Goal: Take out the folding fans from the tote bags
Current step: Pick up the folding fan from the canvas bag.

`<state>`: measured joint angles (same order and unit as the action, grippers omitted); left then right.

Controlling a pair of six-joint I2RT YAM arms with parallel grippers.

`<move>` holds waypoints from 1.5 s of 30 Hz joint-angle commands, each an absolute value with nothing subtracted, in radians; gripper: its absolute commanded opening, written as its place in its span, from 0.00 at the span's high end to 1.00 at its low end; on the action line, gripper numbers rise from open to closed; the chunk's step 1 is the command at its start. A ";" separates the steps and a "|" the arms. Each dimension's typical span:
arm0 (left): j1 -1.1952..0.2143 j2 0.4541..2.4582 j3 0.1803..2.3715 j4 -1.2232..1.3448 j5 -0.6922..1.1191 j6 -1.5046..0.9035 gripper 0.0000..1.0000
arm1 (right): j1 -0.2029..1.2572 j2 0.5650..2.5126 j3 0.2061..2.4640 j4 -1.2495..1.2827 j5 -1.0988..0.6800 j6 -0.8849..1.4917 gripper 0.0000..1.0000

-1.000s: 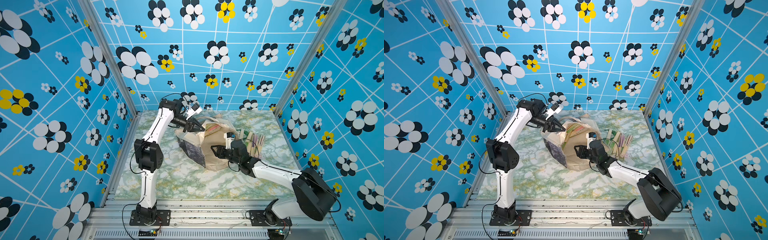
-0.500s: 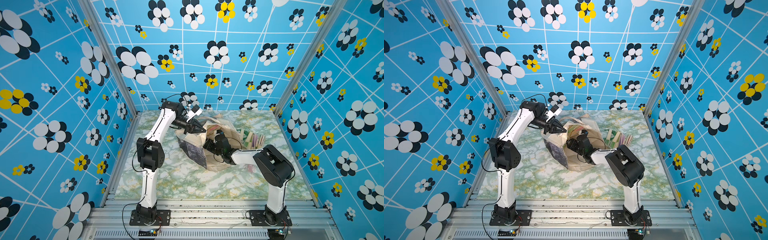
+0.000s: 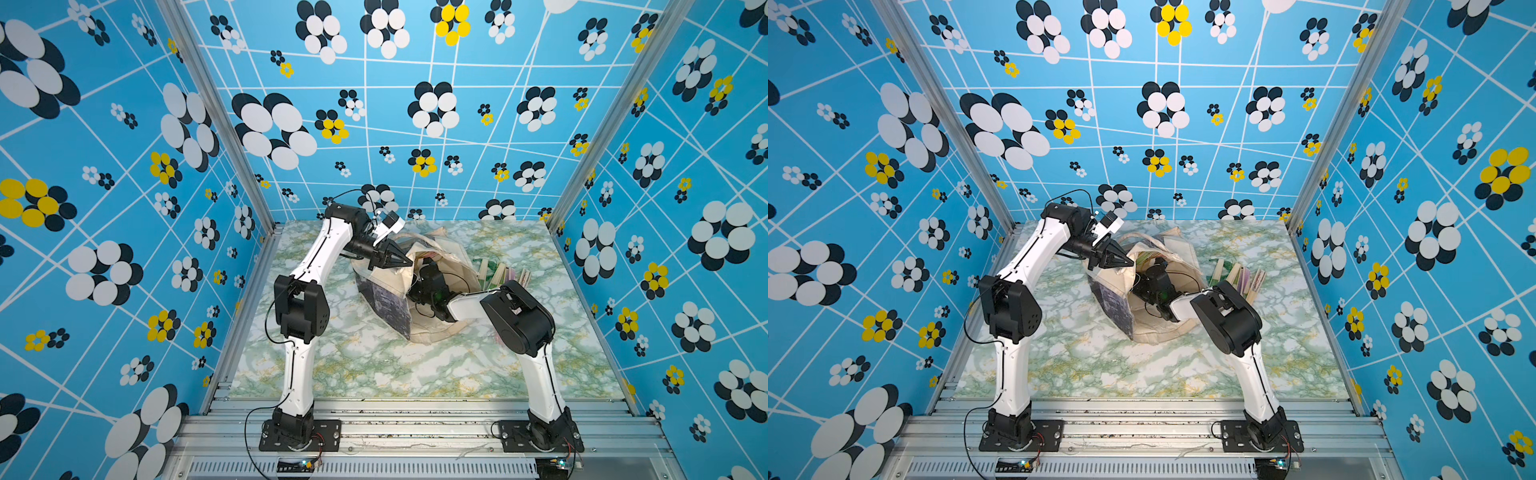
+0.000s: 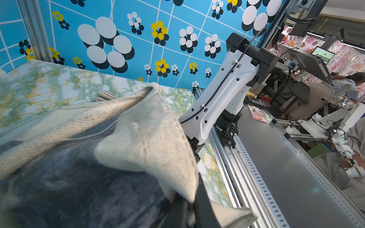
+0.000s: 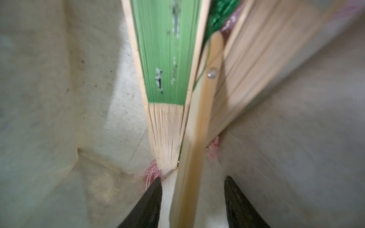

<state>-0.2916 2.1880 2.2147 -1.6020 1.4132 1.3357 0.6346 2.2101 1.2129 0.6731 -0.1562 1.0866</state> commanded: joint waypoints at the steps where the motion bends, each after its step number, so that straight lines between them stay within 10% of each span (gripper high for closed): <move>1: -0.311 2.195 2.253 -1.802 1.455 1.350 1.00 | 0.634 2.248 1.247 0.693 -0.189 1.106 0.50; 15: -0.299 2.198 2.248 -1.802 1.452 1.331 1.00 | 0.631 2.183 1.157 0.701 -0.139 0.985 0.89; 45: -0.264 2.180 2.184 -1.802 1.486 1.368 1.00 | 0.637 1.547 0.678 0.554 -0.056 0.505 0.94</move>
